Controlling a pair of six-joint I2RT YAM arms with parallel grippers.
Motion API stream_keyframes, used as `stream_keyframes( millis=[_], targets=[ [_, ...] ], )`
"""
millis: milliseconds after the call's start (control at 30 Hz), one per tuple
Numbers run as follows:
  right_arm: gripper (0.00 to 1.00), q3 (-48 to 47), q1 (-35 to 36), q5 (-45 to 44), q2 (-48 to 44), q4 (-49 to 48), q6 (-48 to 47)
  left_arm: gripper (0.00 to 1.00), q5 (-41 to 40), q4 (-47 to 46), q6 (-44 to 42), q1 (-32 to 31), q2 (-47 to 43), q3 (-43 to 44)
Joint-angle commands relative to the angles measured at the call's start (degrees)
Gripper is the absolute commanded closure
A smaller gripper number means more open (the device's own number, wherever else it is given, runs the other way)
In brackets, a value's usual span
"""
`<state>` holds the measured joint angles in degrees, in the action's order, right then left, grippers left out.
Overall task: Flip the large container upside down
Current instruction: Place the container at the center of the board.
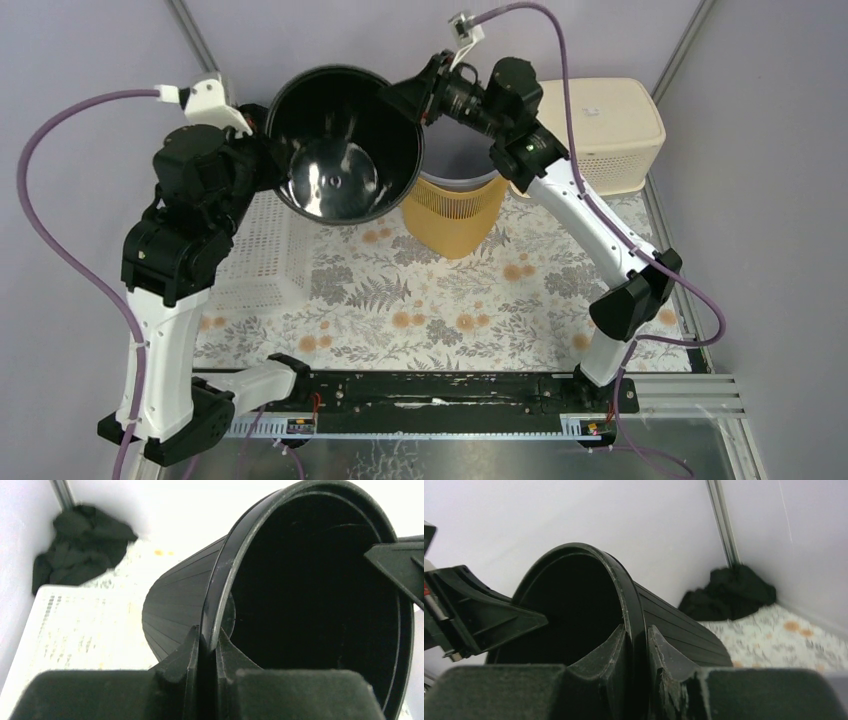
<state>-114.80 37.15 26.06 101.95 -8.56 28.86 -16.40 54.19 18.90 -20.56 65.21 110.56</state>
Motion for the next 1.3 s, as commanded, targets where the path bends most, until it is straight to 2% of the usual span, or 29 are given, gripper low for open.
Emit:
stream_keyframes(
  millis=[0, 367, 567, 600, 733, 833, 900, 1000, 1267],
  targets=[
    [1.00, 7.8, 4.2, 3.3, -1.2, 7.3, -2.7, 1.00, 14.8, -4.5, 8.3, -2.2, -3.2, -3.8],
    [1.00, 17.5, 7.0, -1.8, -7.1, 23.4, -7.6, 0.96, 23.1, -3.0, 12.5, -2.2, -8.0, -20.3],
    [1.00, 18.0, 7.0, -3.5, -9.5, 31.8, -9.2, 0.82, 25.7, -1.6, 11.9, -2.2, -9.0, -24.6],
    [0.98, 18.0, 7.0, -4.0, -9.8, 32.6, -9.5, 0.80, 26.1, -1.7, 12.0, -2.2, -9.1, -25.2],
    [0.74, 18.0, 6.9, -5.8, -11.1, 35.7, -11.0, 0.70, 27.3, -1.5, 11.7, -2.2, -9.0, -27.5],
    [0.64, 18.2, 7.0, -6.9, -11.5, 37.4, -11.9, 0.62, 26.2, -0.7, 11.2, -2.2, -9.7, -28.3],
    [0.58, 18.1, 7.0, -7.1, -11.7, 38.4, -12.5, 0.50, 25.3, -0.4, 11.2, -2.2, -10.3, -28.3],
    [0.51, 18.0, 7.0, -7.8, -12.3, 39.4, -13.1, 0.42, 25.4, 0.2, 11.0, -2.2, -10.5, -27.8],
    [0.41, 15.2, 6.9, -11.6, -14.1, 43.0, -15.3, 0.37, 24.7, 0.2, 10.6, -2.2, -9.4, -27.5]
  ],
)
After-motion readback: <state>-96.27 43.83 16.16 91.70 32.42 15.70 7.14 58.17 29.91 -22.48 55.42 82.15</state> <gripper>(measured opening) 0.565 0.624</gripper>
